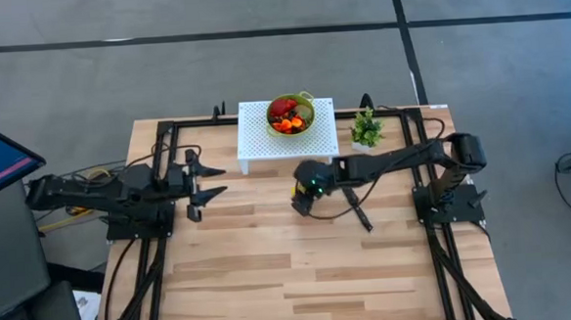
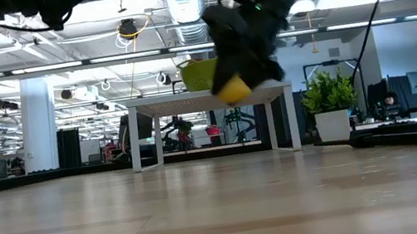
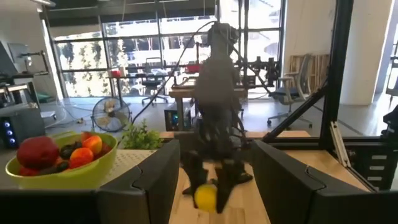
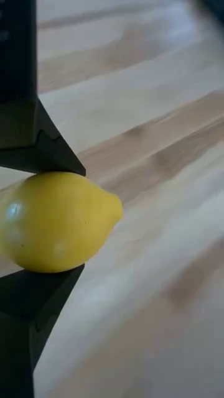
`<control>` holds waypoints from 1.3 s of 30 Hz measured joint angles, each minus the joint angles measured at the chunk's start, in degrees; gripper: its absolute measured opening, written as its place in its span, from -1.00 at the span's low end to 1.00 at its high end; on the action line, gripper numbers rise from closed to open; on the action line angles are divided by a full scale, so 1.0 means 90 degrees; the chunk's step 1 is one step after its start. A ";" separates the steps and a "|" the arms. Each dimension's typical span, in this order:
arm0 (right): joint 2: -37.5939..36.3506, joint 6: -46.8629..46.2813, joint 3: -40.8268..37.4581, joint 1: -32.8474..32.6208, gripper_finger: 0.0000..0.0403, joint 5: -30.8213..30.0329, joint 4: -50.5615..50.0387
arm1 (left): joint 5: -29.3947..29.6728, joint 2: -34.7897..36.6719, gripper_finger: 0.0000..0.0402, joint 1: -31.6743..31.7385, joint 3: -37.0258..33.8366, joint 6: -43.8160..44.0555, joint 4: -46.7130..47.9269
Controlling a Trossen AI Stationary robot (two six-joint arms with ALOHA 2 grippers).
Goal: Pick & Place Fruit
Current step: Put the yellow lemon into the green strainer bowl
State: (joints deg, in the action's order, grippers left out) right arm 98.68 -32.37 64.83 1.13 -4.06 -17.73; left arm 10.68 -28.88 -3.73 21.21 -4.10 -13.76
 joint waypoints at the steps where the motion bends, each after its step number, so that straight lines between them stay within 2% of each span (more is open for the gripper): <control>1: -0.0001 0.0131 0.0171 0.0055 -0.02 0.0029 -0.0008 | 0.0002 0.0073 -0.05 0.0000 -0.0043 0.0000 0.0004; 10: -0.0009 0.1293 0.1833 0.0800 0.07 0.0126 -0.0485 | 0.0000 0.0106 -0.05 0.0000 -0.0084 -0.0005 -0.0039; 17: -0.0013 0.1776 0.2705 0.1634 -0.03 0.0122 -0.0481 | 0.0000 0.0109 -0.05 0.0000 -0.0084 -0.0005 -0.0056; 25: -0.0013 0.1910 0.2874 0.2502 0.08 0.0119 -0.0391 | 0.0000 0.0108 -0.05 0.0000 -0.0084 -0.0005 -0.0066; 29: -0.0006 0.1929 0.2876 0.2796 -0.01 0.0143 -0.0388 | 0.0000 0.0108 -0.05 0.0000 -0.0084 -0.0005 -0.0071; 34: 0.0006 0.1931 0.2874 0.3007 -0.02 0.0165 -0.0470 | 0.0000 0.0108 -0.05 0.0000 -0.0084 -0.0005 -0.0082; 39: 0.0228 0.1995 0.2888 0.2988 0.10 0.0192 -0.0389 | -0.0001 0.0108 -0.05 0.0000 -0.0084 -0.0007 -0.0092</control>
State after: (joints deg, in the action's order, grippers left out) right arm 100.74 -14.41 90.82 28.03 -2.32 -21.23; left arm 10.66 -27.90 -3.73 20.45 -4.16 -14.59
